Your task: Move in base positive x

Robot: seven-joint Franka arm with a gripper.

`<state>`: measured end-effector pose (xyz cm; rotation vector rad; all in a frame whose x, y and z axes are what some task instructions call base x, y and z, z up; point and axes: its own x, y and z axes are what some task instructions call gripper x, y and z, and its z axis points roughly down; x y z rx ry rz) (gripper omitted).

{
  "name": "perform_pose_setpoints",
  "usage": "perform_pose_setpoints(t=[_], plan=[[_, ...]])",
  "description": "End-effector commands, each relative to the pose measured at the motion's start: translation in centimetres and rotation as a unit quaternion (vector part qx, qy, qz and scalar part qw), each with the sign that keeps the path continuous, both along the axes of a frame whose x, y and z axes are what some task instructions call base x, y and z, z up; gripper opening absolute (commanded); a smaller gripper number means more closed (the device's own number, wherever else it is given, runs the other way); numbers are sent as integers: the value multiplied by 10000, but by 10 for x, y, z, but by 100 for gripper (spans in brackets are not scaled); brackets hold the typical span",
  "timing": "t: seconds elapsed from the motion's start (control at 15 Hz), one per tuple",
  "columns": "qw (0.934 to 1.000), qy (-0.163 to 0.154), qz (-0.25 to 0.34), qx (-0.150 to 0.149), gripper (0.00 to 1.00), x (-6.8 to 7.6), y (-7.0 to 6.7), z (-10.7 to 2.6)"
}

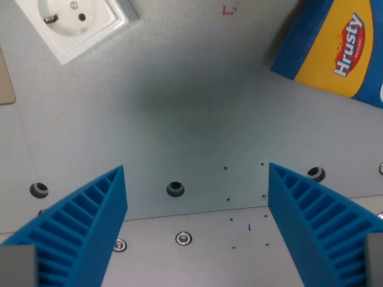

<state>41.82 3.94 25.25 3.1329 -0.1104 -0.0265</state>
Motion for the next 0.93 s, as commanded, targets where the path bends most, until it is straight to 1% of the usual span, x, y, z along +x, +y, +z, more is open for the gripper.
perform_pose_setpoints(t=[0.07,0.93], plan=[[10000,-31,-4,1,100,5,0,3],[10000,-31,-4,1,100,71,5,2]])
